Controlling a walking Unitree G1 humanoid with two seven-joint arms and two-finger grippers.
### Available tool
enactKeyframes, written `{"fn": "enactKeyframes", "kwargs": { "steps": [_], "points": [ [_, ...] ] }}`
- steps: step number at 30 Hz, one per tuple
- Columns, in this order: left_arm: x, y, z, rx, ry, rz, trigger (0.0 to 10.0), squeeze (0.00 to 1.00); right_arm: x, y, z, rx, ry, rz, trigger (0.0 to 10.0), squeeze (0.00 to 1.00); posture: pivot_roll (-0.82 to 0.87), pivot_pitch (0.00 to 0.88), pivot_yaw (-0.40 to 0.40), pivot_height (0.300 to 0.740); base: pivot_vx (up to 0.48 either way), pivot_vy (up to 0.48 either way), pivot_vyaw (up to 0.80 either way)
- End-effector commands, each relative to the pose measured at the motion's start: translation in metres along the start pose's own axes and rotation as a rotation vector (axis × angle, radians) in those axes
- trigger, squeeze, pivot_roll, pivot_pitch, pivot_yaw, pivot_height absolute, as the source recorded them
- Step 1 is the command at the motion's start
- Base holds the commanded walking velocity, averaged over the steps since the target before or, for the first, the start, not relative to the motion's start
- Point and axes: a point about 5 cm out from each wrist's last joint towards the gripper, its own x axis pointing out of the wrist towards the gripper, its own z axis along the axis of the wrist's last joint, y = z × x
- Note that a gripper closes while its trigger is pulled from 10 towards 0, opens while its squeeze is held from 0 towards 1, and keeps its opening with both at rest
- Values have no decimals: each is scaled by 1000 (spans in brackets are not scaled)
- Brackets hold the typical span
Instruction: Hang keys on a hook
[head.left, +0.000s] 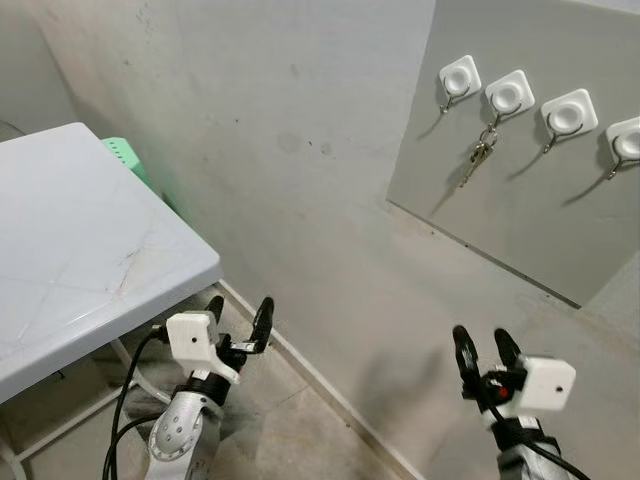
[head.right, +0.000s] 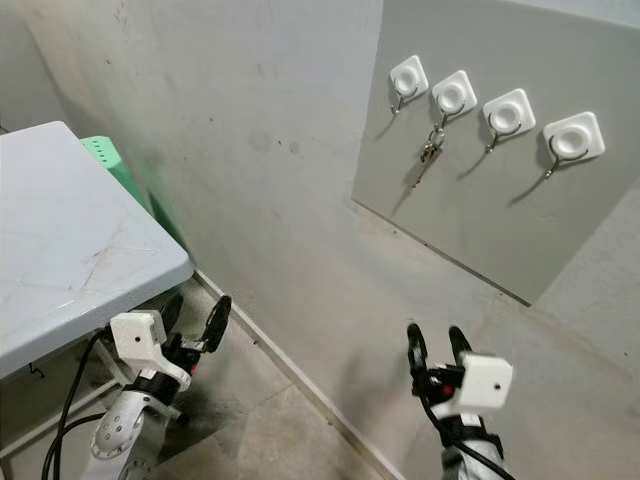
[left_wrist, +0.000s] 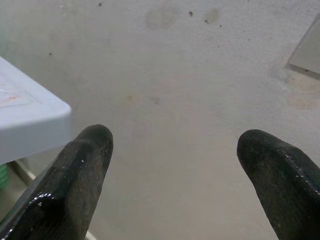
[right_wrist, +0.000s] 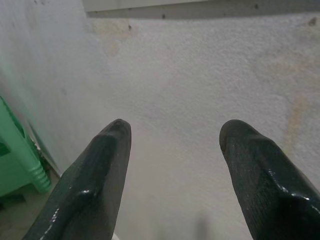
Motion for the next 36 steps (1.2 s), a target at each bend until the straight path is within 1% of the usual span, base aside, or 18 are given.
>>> {"fn": "enactKeyframes", "kwargs": {
  "steps": [1,6,8,11,16,18,25,29,32,36],
  "points": [
    [5,0,7,-2,-24,-22,10000,0,3,0,6,-17,-16,-3,10000,0,-40,14,-20,740,0,0,0],
    [10,1,16,11,-56,-42,10000,0,8,6,11,-52,-35,22,10000,0,-33,7,-18,740,0,0,85],
    [13,2,18,19,-60,-46,10000,0,10,8,11,-48,-35,25,10000,0,-25,3,-22,740,0,0,800],
    [20,4,22,26,-66,-47,10000,0,16,12,12,-72,-35,57,10000,0,-19,0,-26,740,0,0,800],
    [27,5,26,39,-69,-48,10000,0,22,12,16,-85,-41,72,10000,0,-18,3,-26,740,0,0,800],
    [28,6,26,40,-70,-45,10000,0,23,12,17,-97,-43,75,10000,0,-18,10,-26,740,0,0,800],
    [34,7,30,45,-78,-46,10000,0,31,14,21,-87,-61,93,10000,0,-20,19,-27,740,0,0,800],
    [37,8,32,19,-88,-31,10000,0,33,14,23,-85,-67,94,10000,0,-18,21,-32,740,0,0,800],
    [38,7,32,16,-96,-27,10000,0,34,15,23,-78,-67,99,10000,0,-16,22,-37,740,0,477,800],
    [38,5,31,36,-95,-33,10000,0,35,15,24,-81,-67,100,10000,0,-17,24,-39,740,0,0,800]
  ]
}}
